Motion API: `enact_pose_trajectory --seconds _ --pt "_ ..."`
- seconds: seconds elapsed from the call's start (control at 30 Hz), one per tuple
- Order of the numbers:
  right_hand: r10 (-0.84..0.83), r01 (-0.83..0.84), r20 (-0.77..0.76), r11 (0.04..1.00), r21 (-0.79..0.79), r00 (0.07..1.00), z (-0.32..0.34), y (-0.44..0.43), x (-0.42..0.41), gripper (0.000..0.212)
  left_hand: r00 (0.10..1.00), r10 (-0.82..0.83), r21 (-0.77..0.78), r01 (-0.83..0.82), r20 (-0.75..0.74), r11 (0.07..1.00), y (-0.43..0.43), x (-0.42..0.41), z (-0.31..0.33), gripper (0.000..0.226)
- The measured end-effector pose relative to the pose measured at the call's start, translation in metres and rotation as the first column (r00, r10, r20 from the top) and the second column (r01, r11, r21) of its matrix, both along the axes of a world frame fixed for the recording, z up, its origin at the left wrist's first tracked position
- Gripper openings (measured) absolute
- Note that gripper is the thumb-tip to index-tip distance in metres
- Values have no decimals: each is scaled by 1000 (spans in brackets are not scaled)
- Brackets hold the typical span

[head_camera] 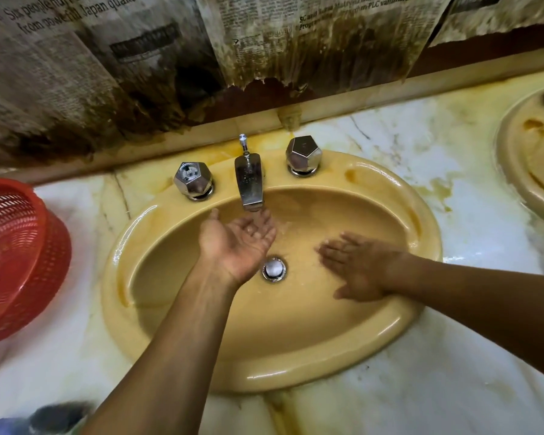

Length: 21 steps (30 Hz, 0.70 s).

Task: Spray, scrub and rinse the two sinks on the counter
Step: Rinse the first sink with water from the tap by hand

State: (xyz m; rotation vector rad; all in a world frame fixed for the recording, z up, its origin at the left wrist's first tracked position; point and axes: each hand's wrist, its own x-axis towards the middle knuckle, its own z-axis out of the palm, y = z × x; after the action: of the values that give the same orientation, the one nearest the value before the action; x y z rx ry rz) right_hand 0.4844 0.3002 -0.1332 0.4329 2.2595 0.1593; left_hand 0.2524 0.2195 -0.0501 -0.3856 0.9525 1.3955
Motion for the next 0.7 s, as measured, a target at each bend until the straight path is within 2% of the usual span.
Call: enact_pose_trajectory --seconds 0.07,0.17,0.2,0.27,0.33,0.4,0.43,0.47,0.5,0.53,0.57,0.6,0.63,0.67,0.7 --pt "62 -53 -74 991 120 995 2 11 -7 86 998 -5 69 2 55 998 -1 0 7 81" --pt "270 -180 -172 894 410 947 15 35 -23 71 983 130 132 -147 133 980 6 -2 16 78" --pt "283 -168 -209 882 441 936 17 37 -30 69 975 161 153 -184 156 971 7 -2 18 77" --pt "275 -153 -245 893 424 930 15 33 -43 72 971 107 237 -158 213 959 5 0 20 80" --pt "290 -225 -162 917 329 943 5 26 -39 77 974 5 281 -70 228 957 -2 0 18 84" --pt "325 -289 -86 914 286 942 -2 30 -23 81 995 -22 229 -2 101 974 -13 -6 11 78" --pt "321 -270 -128 913 305 939 -3 36 -16 80 995 -66 151 77 -72 986 -20 -12 5 72" --pt "312 -233 -211 915 328 926 -1 42 -13 75 935 -171 29 190 -310 981 -29 -19 1 64" --pt "302 -180 -354 924 339 885 -1 46 -11 71 755 -322 -134 301 -571 944 -40 -26 -1 55" --pt "259 -111 -495 945 308 829 -1 45 -12 69 438 -487 -329 388 -756 861 -54 -37 -7 47" --pt "215 -65 -604 964 260 768 -1 40 -15 68 49 -580 -511 417 -813 751 -69 -52 -17 42" --pt "171 -47 -672 979 198 720 -2 33 -19 67 -338 -577 -669 393 -743 631 -86 -69 -28 42" --pt "87 -12 -717 994 109 691 -3 23 -26 63 -656 -481 -792 322 -582 519 -102 -84 -35 44" --pt "-72 70 -734 997 -34 675 0 12 -35 59 -852 -344 -876 236 -394 420 -118 -100 -43 50" --pt "-299 187 -733 954 -234 611 5 0 -49 52 -947 -206 -915 156 -245 371 -127 -111 -48 56"
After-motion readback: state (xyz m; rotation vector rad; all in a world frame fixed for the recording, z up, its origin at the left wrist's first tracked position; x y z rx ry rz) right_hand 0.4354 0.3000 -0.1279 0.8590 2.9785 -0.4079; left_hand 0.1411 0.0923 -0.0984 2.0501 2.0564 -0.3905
